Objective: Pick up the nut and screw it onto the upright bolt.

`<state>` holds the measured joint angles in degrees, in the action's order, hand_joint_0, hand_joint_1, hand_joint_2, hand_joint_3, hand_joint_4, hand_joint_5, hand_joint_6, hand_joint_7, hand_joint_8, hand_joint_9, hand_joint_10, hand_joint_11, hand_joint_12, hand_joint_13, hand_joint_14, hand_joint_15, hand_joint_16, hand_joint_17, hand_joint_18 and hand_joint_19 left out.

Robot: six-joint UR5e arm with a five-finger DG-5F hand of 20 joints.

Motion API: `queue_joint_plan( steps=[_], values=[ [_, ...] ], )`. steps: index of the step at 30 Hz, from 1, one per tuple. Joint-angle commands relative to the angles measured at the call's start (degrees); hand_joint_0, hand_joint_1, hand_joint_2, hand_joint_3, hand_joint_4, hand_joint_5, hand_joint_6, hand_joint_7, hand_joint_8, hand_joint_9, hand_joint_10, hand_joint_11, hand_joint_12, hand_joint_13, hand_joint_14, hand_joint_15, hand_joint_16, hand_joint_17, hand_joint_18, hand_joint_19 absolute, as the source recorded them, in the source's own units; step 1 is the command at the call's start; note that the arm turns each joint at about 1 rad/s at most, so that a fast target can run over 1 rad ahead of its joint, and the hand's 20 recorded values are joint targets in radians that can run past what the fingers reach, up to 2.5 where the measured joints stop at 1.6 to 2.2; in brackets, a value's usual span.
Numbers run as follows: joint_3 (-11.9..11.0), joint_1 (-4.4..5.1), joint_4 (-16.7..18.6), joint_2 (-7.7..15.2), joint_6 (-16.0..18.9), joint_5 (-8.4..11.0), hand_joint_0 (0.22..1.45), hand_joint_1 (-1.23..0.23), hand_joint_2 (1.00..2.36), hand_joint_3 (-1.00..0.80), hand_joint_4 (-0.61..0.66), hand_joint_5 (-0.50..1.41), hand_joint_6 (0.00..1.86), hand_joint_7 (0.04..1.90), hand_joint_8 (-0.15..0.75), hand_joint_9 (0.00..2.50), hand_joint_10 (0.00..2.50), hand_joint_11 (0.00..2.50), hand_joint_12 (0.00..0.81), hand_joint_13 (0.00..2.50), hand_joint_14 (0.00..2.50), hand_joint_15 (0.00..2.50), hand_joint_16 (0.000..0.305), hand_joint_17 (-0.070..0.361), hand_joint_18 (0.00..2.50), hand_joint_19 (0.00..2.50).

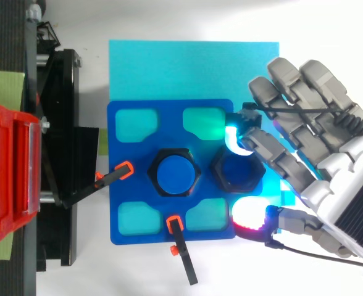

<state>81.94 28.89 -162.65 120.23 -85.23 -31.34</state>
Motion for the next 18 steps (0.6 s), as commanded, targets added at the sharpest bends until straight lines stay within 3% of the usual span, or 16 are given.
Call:
queue_joint_plan(
  steps=[1, 14, 18],
  values=[
    [0.0, -0.06, 0.0, 0.0, 0.1, -0.21, 0.5, -0.72, 1.0, -0.5, 0.36, -0.21, 0.5, 1.1, 0.312, 0.27, 0.0, 0.01, 0.428, 0.05, 0.0, 0.0, 0.06, 0.135, 0.0, 0.0],
    [0.0, -0.15, -0.9, 0.0, 0.4, -0.39, 0.54, -0.64, 1.0, -0.5, 0.36, -0.17, 0.5, 1.27, 0.325, 0.44, 0.0, 0.03, 0.41, 0.17, 0.0, 0.0, 0.055, 0.123, 0.09, 0.0],
    [0.0, -0.15, -2.0, -0.1, 1.6, -1.26, 0.54, -0.64, 1.0, -0.5, 0.36, -0.16, 0.5, 1.29, 0.325, 0.45, 0.0, 0.04, 0.407, 0.19, 0.0, 0.0, 0.054, 0.122, 0.1, 0.0]
  ],
)
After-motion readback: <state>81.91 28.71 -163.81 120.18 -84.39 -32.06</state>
